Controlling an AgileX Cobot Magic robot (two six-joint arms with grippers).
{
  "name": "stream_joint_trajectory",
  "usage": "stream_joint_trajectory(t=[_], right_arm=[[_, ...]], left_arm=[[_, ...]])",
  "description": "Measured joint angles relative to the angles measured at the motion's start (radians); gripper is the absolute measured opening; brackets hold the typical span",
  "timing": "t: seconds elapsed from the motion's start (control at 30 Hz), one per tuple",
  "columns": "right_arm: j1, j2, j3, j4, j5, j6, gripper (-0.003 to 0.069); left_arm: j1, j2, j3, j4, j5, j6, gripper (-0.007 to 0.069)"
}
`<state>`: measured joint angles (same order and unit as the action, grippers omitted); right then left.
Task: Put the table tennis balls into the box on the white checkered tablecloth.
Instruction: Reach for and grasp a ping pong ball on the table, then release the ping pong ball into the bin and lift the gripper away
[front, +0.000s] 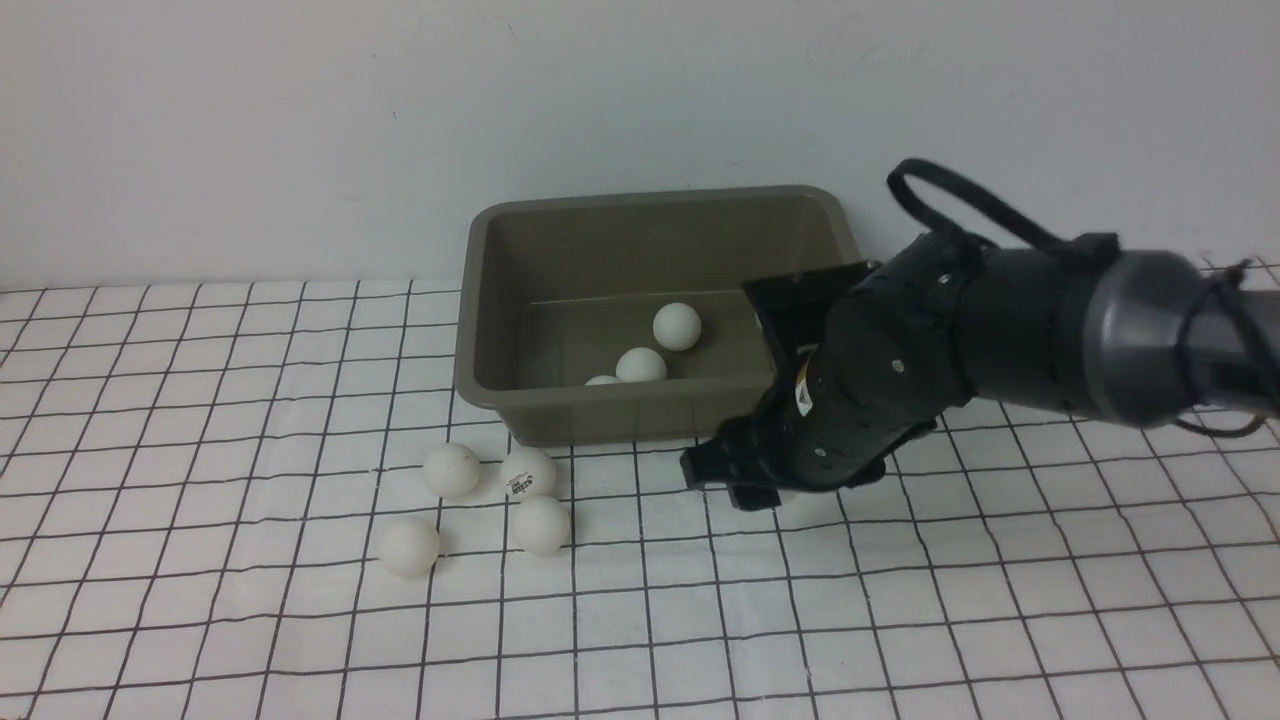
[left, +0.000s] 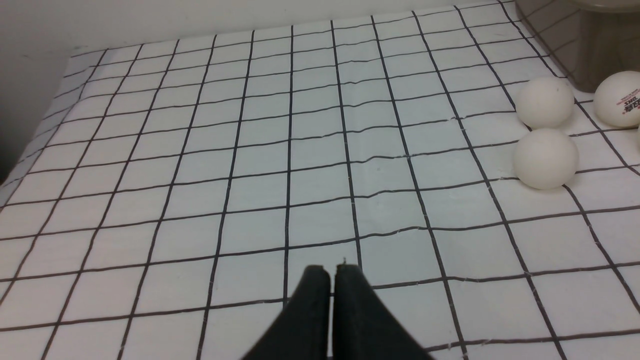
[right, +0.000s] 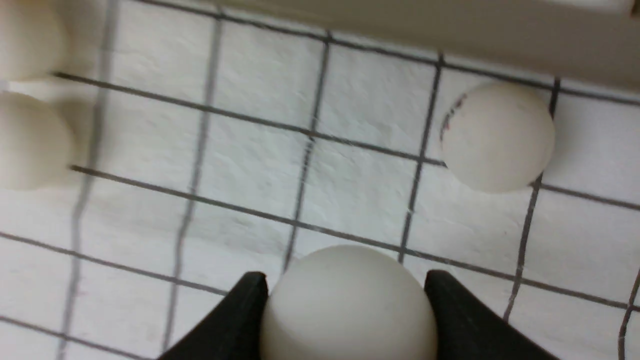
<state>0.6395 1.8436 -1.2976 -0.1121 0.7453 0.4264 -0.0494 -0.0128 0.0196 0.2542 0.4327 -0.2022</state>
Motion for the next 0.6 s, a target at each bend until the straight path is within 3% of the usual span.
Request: stream_joint_trajectory(t=[0.27,0.6], right_arm=[[-0.024,-0.132,-0.061,-0.113,-0.078,0.000,0.0358],[-0.135,0.081,-0.302,-0.138,-0.064,-0.055,0.0358]], left_arm=[[0.000,0.000,0.000,0.000,0.000,0.000,-0.0004],[0.000,0.000,0.000,0.000,0.000,0.000,-0.0004]])
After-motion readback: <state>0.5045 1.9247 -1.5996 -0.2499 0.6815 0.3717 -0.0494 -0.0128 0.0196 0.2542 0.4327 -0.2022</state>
